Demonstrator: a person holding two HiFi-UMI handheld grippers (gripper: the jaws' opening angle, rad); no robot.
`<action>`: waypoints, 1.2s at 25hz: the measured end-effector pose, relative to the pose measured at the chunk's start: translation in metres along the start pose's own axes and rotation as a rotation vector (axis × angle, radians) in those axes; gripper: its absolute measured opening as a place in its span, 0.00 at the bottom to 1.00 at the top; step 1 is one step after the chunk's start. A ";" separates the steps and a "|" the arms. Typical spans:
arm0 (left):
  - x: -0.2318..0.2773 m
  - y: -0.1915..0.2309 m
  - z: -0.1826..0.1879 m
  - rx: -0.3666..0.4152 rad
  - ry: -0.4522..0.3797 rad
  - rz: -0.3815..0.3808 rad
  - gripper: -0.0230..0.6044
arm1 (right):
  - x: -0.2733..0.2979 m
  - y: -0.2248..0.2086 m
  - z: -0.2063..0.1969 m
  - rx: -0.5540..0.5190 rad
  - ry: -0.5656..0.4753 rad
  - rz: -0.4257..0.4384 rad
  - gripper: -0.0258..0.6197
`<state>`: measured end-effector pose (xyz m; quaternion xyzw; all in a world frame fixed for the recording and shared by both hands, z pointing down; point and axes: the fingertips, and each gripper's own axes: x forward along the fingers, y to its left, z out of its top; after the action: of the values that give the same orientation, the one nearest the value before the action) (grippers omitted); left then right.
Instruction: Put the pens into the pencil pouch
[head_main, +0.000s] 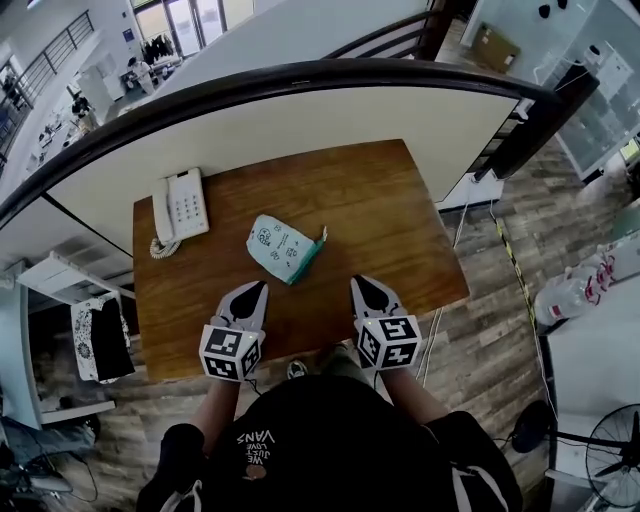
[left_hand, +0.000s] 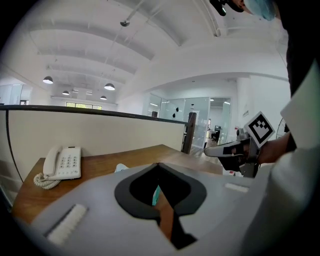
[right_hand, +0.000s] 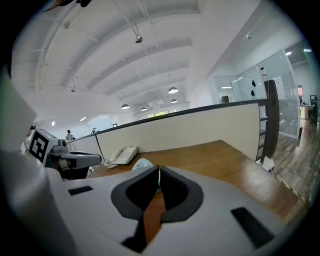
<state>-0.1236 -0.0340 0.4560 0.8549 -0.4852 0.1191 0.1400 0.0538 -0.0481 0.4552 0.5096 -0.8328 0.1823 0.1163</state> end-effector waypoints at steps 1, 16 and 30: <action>-0.002 -0.002 0.001 0.011 0.003 -0.004 0.06 | 0.000 0.003 0.002 -0.008 0.000 0.007 0.07; -0.002 -0.008 0.016 0.043 -0.026 -0.007 0.05 | 0.013 0.018 0.017 -0.061 0.016 0.064 0.06; 0.015 -0.010 0.015 0.008 -0.034 -0.012 0.05 | 0.025 0.010 0.015 -0.022 0.036 0.094 0.06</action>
<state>-0.1061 -0.0463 0.4459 0.8602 -0.4820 0.1057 0.1288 0.0336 -0.0701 0.4492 0.4652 -0.8556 0.1875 0.1282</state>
